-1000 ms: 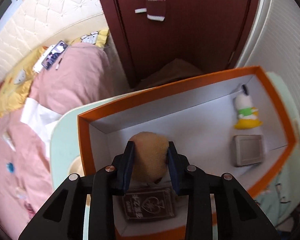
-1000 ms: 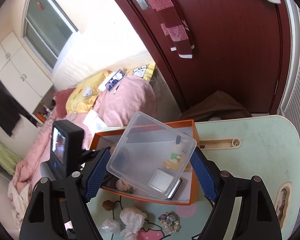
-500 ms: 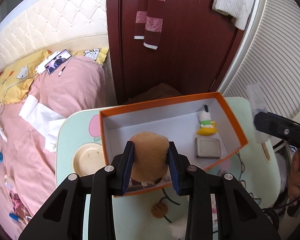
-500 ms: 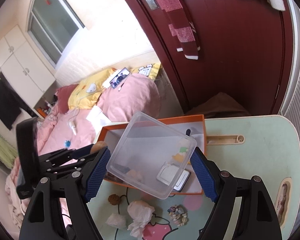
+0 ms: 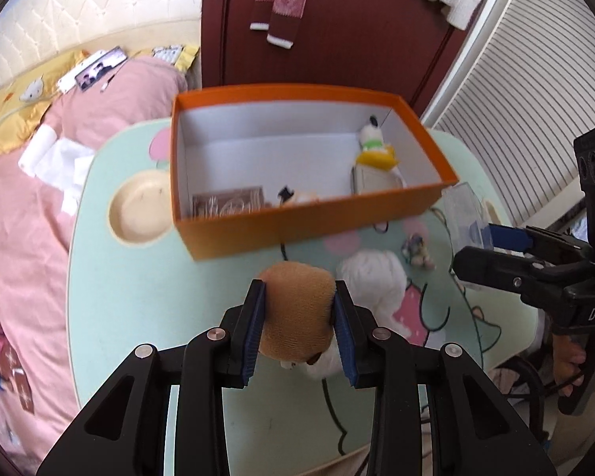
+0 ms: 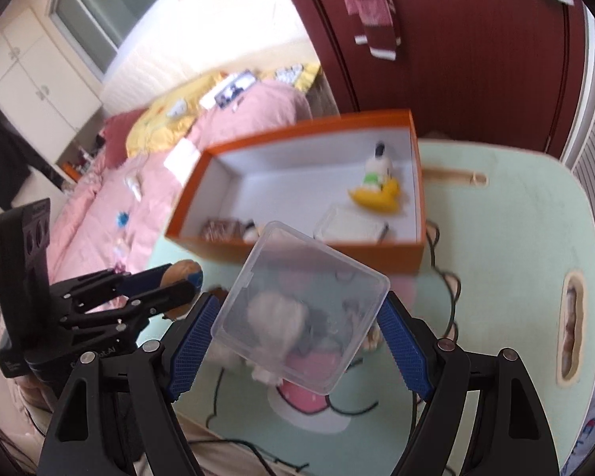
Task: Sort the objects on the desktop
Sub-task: 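Set the clear container on the table with the right gripper while the left sets down the plush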
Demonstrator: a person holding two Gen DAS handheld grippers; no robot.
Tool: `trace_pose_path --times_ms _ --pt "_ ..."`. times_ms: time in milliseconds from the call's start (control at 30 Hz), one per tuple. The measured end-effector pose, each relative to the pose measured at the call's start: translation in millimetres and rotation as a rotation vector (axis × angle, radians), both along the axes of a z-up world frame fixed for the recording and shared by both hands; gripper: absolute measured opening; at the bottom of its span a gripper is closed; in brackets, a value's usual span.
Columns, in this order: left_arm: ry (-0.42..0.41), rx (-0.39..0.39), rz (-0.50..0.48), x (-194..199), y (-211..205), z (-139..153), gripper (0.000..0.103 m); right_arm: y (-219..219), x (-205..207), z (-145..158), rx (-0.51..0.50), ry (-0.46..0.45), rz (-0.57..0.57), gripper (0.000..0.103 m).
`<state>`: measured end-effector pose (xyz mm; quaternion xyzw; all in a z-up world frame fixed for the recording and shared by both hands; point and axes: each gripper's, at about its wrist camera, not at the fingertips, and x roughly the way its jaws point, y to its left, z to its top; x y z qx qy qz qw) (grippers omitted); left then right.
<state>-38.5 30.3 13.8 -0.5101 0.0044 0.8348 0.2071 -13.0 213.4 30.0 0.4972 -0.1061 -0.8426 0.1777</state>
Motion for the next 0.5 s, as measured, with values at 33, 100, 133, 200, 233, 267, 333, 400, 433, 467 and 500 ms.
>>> trace_pose_path --times_ms 33,100,133,200,233,267,333,400,433,467,500 --pt "-0.012 0.001 0.008 2.2 -2.3 -3.0 0.035 -0.5 3.3 -6.4 0.002 -0.023 0.003 0.081" --pt "-0.031 -0.001 0.025 5.7 -6.5 -8.9 0.035 -1.2 7.2 -15.2 0.008 -0.055 0.004 0.081" --pt "-0.036 -0.005 0.035 6.9 -8.2 -11.4 0.035 -1.5 8.7 -19.5 0.013 -0.069 0.001 0.081" --pt "-0.046 -0.015 0.048 9.7 -10.4 -16.9 0.035 -2.2 11.7 -28.0 0.024 -0.098 -0.003 0.081" --pt "-0.052 -0.018 0.051 10.8 -10.9 -19.7 0.035 -2.6 13.1 -31.7 0.036 -0.106 -0.006 0.081" --pt "-0.057 -0.022 0.054 11.9 -11.5 -22.5 0.035 -3.7 13.3 -34.9 0.05 -0.116 -0.006 0.081" --pt "-0.066 -0.031 0.057 14.1 -12.0 -29.6 0.035 -6.4 13.4 -42.1 0.078 -0.141 -0.002 0.081" --pt "-0.054 -0.035 0.056 15.2 -10.5 -34.6 0.039 -9.7 13.5 -49.4 0.107 -0.165 0.001 0.082" --pt "-0.044 -0.035 0.056 15.1 -9.5 -36.5 0.04 -11.5 12.8 -54.6 0.126 -0.182 0.004 0.082" --pt "-0.038 -0.034 0.059 14.6 -8.8 -38.3 0.046 -13.7 12.8 -59.1 0.142 -0.188 0.008 0.083" --pt "-0.041 -0.036 0.063 13.8 -8.4 -40.9 0.053 -16.0 13.3 -59.6 0.159 -0.17 0.009 0.083"
